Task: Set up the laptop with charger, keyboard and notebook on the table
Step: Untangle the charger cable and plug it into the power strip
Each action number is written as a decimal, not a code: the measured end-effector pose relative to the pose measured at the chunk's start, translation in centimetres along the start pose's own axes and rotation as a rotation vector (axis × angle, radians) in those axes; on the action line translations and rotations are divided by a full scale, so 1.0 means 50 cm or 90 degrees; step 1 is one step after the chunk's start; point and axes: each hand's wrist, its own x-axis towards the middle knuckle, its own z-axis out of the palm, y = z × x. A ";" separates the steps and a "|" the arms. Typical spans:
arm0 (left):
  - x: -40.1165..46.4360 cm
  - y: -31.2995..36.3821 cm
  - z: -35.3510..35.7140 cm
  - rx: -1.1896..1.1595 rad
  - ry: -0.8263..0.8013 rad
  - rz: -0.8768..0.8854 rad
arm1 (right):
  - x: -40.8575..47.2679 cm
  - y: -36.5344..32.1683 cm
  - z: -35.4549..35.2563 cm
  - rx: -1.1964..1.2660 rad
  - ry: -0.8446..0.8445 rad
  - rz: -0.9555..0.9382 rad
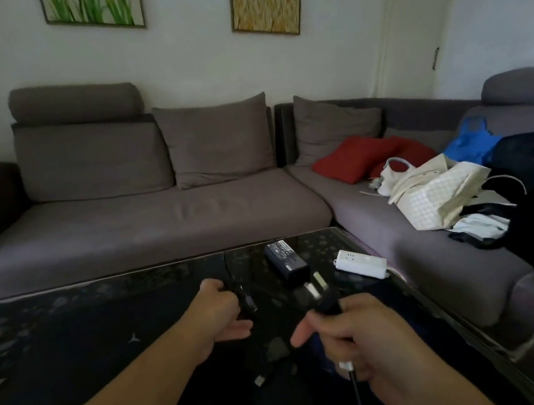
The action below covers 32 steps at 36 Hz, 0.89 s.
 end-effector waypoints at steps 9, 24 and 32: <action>0.096 -0.020 0.028 0.072 0.090 0.115 | 0.029 0.036 -0.081 0.224 -0.011 -0.052; 0.014 0.038 0.007 -0.242 -0.172 0.137 | 0.080 0.043 -0.126 0.169 0.445 -0.139; -0.057 0.097 0.035 0.389 0.107 0.529 | 0.060 0.019 -0.096 -0.137 0.546 -0.308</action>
